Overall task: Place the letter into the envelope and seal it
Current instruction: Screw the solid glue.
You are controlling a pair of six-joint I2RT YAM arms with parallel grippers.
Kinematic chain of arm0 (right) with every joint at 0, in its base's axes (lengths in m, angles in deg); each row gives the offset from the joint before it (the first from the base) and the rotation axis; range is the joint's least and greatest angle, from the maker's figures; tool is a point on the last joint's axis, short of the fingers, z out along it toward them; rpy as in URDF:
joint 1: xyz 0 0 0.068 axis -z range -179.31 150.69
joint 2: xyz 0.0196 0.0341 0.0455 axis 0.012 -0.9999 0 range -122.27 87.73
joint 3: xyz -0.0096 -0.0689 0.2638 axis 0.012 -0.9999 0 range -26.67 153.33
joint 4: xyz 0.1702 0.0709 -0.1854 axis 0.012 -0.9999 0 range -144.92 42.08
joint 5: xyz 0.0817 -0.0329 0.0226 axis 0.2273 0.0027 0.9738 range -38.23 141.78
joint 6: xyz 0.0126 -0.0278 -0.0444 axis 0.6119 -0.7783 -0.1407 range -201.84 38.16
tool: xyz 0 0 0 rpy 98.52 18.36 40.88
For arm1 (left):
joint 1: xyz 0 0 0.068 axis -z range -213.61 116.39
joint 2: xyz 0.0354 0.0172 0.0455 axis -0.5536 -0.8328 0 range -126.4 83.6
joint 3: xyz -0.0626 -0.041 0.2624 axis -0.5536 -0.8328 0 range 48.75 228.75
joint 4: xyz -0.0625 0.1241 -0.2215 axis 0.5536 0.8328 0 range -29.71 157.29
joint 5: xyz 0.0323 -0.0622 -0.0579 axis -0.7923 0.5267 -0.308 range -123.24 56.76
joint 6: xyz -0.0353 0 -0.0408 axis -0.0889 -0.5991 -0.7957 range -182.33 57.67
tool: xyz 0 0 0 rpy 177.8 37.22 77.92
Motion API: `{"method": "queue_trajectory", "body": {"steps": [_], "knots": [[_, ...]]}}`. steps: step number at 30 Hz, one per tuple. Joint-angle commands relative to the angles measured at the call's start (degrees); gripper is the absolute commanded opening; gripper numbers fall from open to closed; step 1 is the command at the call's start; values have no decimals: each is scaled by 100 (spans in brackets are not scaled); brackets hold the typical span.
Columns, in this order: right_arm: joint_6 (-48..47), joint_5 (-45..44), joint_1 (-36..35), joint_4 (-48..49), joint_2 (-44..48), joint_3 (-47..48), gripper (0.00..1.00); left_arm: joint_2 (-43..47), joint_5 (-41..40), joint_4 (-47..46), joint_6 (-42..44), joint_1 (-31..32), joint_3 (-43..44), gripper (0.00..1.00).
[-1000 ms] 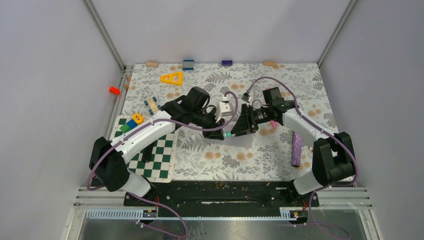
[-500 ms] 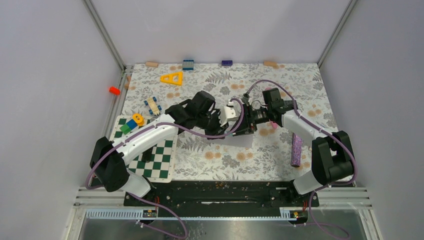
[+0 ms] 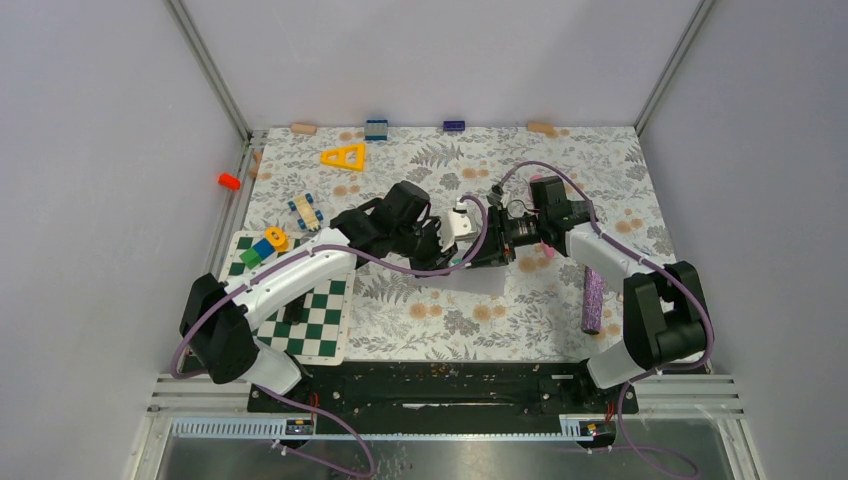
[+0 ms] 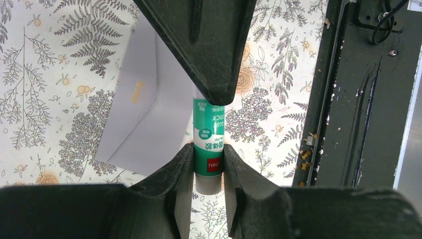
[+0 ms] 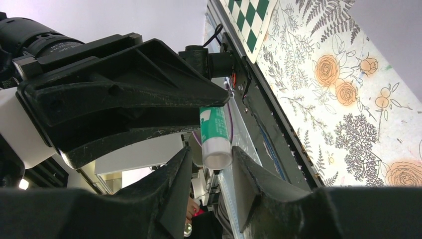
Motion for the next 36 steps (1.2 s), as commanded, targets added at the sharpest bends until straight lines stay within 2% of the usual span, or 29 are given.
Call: {"method": "queue_trajectory", "body": {"steps": [1, 8, 11, 16, 19, 23, 26, 30, 34, 36], "knots": [[128, 240, 73, 242, -51, -2, 40, 92, -19, -223, 72, 10, -69, 0], [24, 174, 73, 258, 7, -47, 25, 62, 61, -215, 54, 10, -53, 0], [-351, 126, 75, 215, 155, -105, 23, 15, 408, -167, -20, -27, -23, 0], [-2438, 9, 76, -974, 666, 64, 24, -266, 1833, 327, -69, -329, 286, 0], [-3243, -160, 67, -1101, 1111, -31, 28, -468, 2616, 743, 52, -474, 454, 0], [-3724, -494, -74, -724, 1768, -307, 34, -713, 3350, 1067, 146, -498, 572, 0], [-4195, -770, -223, -575, 2224, -527, 51, -925, 3831, 1303, 218, -533, 696, 0], [-3756, -1107, -255, -539, 2404, -480, 68, -979, 3587, 1339, 231, -554, 794, 0], [-2850, -1032, -258, -641, 1975, -236, 70, -780, 3301, 802, -204, -602, 628, 0], [-2704, -982, -265, -649, 1815, -234, 69, -749, 3262, 624, -320, -626, 564, 0]]}}
